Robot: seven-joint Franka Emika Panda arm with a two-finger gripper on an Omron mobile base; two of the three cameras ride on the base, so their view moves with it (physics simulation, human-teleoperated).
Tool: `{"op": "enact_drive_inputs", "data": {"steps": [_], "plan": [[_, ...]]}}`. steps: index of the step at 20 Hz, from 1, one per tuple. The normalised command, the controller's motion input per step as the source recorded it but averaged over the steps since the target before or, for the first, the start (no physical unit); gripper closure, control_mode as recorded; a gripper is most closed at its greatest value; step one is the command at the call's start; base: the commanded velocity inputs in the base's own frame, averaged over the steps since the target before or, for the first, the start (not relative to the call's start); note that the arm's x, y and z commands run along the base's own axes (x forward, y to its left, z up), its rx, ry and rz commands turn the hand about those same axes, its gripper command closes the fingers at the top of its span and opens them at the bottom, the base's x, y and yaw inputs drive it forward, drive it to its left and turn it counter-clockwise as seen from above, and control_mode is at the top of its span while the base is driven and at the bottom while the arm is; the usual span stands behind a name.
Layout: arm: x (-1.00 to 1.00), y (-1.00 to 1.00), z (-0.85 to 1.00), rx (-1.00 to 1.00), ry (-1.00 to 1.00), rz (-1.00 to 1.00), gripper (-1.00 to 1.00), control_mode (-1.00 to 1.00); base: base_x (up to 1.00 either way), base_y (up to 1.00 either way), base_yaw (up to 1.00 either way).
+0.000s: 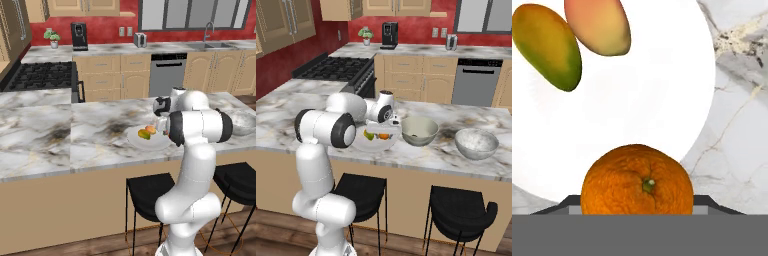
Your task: Take the fruits from the plate on the dining counter and place two fruits in each bowl.
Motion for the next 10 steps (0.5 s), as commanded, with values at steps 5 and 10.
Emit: {"op": "enact_drive_inputs", "data": {"steps": [5,10], "plan": [[-0.28,-0.18,0.51,0.00,0.00,-0.08,1.00,-1.00,0.00,0.00,0.00],[-0.13,-0.07,0.70,0.00,0.00,-0.10,1.00,-1.00,0.00,0.00,0.00]]}}
